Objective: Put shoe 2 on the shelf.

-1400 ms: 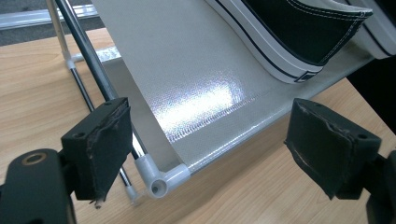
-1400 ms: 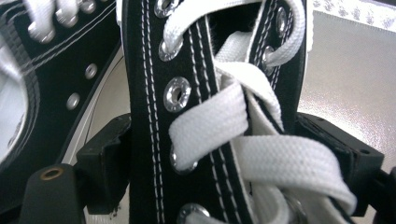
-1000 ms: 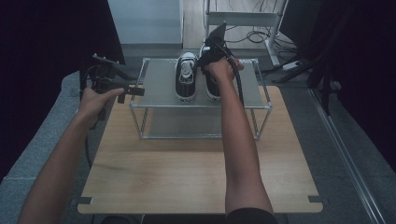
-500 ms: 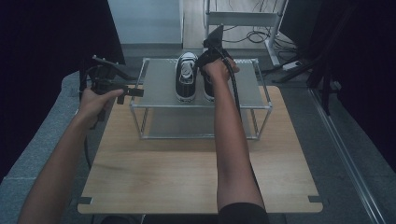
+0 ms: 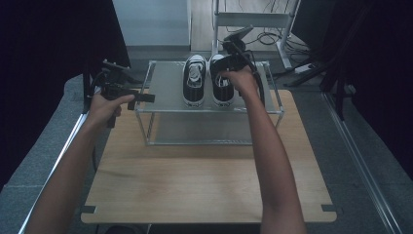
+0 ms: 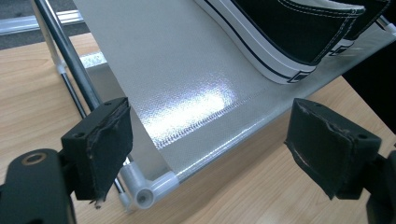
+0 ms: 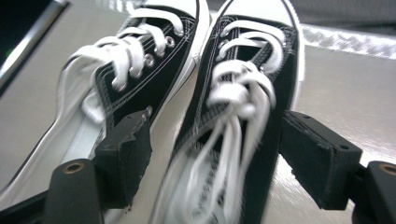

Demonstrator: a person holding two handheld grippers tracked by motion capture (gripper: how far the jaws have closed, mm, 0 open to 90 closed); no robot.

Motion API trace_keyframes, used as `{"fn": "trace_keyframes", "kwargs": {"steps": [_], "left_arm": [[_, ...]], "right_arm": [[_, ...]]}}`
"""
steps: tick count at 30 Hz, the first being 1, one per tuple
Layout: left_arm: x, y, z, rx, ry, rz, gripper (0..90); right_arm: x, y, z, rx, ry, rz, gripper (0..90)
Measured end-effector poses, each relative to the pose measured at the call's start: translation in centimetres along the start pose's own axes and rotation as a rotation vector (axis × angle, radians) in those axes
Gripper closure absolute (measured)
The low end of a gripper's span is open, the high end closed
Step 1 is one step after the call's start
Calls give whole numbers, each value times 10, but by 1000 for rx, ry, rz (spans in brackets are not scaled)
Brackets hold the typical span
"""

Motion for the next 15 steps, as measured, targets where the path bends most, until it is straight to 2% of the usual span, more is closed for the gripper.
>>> {"fn": "trace_keyframes", "kwargs": {"steps": [4,10,15], "left_arm": [[2,1,3,-1,4,2,150],[3,-1,5,-3,16,10,150],[7,-3,7,0,19,12,150]], "right_arm": [[13,-24,6,-58,-33,61,277],[36,-55,19,-124,-56,132,293],[62,-74,37,-144,-65,166,306]]}}
Point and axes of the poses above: each handheld gripper's, and its own axes: y roughly forward along the jaws, x roughly out of its underside, z roughly to its right, the point moved 10 cm from there along y, roughly forward along the jaws, and after that the axes turned 6 degrees about z, right-handed, at the moved point
